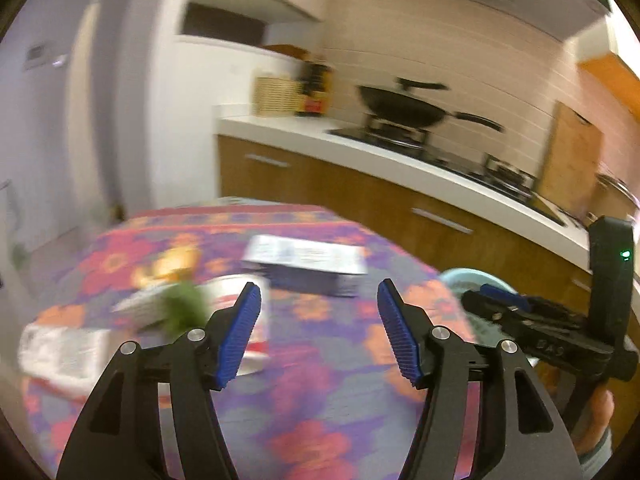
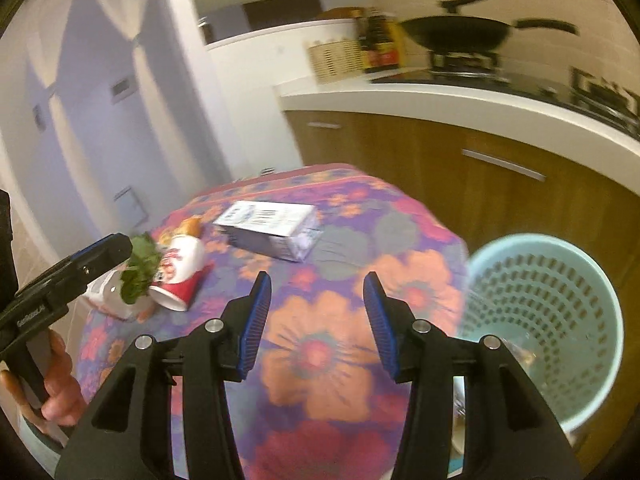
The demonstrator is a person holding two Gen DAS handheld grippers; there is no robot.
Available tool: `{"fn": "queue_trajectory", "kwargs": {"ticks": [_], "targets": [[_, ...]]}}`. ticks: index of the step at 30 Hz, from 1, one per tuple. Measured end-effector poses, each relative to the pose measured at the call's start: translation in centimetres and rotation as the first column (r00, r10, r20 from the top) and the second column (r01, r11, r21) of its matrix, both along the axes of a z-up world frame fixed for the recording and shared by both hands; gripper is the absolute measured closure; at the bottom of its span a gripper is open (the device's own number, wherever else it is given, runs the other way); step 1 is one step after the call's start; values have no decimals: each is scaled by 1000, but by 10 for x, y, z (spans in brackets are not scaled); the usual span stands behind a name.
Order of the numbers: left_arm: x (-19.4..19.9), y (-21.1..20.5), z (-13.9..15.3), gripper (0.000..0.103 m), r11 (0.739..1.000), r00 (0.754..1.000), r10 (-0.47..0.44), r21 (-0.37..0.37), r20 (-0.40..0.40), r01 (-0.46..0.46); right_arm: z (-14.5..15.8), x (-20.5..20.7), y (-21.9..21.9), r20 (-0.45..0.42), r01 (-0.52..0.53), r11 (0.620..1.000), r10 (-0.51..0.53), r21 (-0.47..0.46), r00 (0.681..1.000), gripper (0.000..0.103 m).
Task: Collect trash
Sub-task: 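Grasp the white milk carton with the right tool while the left tool grasps the greens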
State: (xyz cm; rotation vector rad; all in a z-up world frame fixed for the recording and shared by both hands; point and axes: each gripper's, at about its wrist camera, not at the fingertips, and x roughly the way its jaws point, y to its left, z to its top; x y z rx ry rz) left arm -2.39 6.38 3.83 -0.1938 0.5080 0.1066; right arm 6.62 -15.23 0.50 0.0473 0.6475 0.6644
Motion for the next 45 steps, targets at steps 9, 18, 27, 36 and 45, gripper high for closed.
{"fn": "queue_trajectory", "kwargs": {"ticks": [9, 18, 27, 36, 45], "targets": [[-4, 71, -23, 46, 990, 990, 96, -95, -105, -106, 0, 33, 65, 103, -138, 985, 149, -107, 983, 29], [15, 85, -42, 55, 980, 982, 89, -161, -166, -116, -12, 90, 100, 100, -269, 937, 296, -223, 950, 20], [30, 92, -48, 55, 972, 975, 110, -184, -192, -146, -32, 107, 134, 50, -388, 853, 431, -349, 901, 15], [35, 86, -49, 71, 980, 972, 104, -145, -210, -136, -42, 124, 153, -33, -428, 822, 450, -377, 893, 15], [25, 82, -39, 95, 979, 979, 133, -136, -157, -155, -46, 118, 153, -44, -431, 812, 452, -393, 891, 32]]}}
